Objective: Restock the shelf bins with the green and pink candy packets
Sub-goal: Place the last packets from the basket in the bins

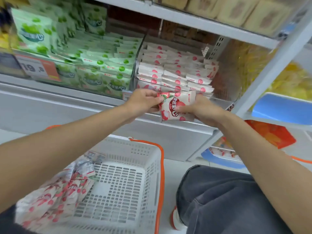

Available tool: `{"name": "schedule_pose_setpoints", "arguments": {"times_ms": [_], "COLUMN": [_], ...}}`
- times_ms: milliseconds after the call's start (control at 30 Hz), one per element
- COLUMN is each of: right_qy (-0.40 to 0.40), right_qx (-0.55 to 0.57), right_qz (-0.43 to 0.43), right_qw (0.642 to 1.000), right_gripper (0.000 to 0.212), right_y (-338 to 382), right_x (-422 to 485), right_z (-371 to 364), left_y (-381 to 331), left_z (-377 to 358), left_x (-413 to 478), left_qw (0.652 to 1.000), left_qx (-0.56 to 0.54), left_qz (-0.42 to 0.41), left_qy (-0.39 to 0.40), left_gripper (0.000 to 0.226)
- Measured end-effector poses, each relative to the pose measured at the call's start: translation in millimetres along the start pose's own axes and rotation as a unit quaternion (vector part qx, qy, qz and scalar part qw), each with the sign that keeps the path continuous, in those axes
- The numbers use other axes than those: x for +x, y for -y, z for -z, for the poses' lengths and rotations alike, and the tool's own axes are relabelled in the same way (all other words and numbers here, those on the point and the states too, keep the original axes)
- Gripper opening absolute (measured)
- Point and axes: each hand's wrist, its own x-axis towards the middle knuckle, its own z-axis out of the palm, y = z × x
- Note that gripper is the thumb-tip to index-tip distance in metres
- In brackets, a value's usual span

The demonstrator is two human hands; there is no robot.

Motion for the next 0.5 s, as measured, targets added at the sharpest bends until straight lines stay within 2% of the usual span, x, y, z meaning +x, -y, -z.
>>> {"name": "schedule_pose_setpoints", "arguments": {"times_ms": [100, 167, 200, 267, 300, 333, 367, 400, 433, 500], "right_qy": [-0.094, -0.163, -0.186, -0.201, -0.207, -0.209, -0.219, -0.229, -0.229, -0.207], "right_qx": [-0.034, -0.102, -0.156, -0.273, -0.34, -0.407, -0.455, -0.494, -0.527, -0.603], "right_qz": [0.07, 0.112, 0.125, 0.12, 0.105, 0.094, 0.076, 0.054, 0.038, -0.01], "right_qw": [0.993, 0.975, 0.962, 0.933, 0.911, 0.884, 0.86, 0.837, 0.817, 0.771], "right_gripper": [0.014, 0.018, 0.025, 0.034, 0.033, 0.029, 0.025, 0.016, 0.005, 0.041], "right_y": [38.3, 56.8, 63.2, 68.6, 65.7, 64.1, 62.2, 60.6, 58.6, 58.7], "right_x": [-9.4, -12.7, -10.7, 0.5, 12.5, 24.1, 35.7, 47.9, 61.2, 85.8], "right_z": [52.6, 84.6, 97.6, 117.3, 129.2, 138.8, 149.0, 158.8, 168.3, 178.6], "left_y": [-37.3, -55.1, -61.9, -68.8, -68.5, -65.8, -60.7, -54.3, -47.2, -38.0], "left_z": [-15.1, -22.2, -24.5, -25.3, -23.6, -20.6, -16.7, -12.4, -7.5, -0.7], "left_x": [29.0, 51.9, 64.8, 90.7, 102.6, 112.2, 120.0, 125.6, 130.1, 135.5], "left_qw": [0.97, 0.929, 0.896, 0.798, 0.75, 0.718, 0.708, 0.718, 0.744, 0.787], "left_qx": [0.167, 0.288, 0.369, 0.544, 0.608, 0.647, 0.663, 0.657, 0.634, 0.588], "left_qz": [-0.172, -0.223, -0.237, -0.252, -0.254, -0.25, -0.238, -0.222, -0.201, -0.172], "left_qy": [-0.049, -0.059, -0.062, -0.062, -0.059, -0.058, -0.059, -0.062, -0.067, -0.072], "left_gripper": [0.014, 0.017, 0.021, 0.03, 0.035, 0.039, 0.044, 0.047, 0.05, 0.053]}}
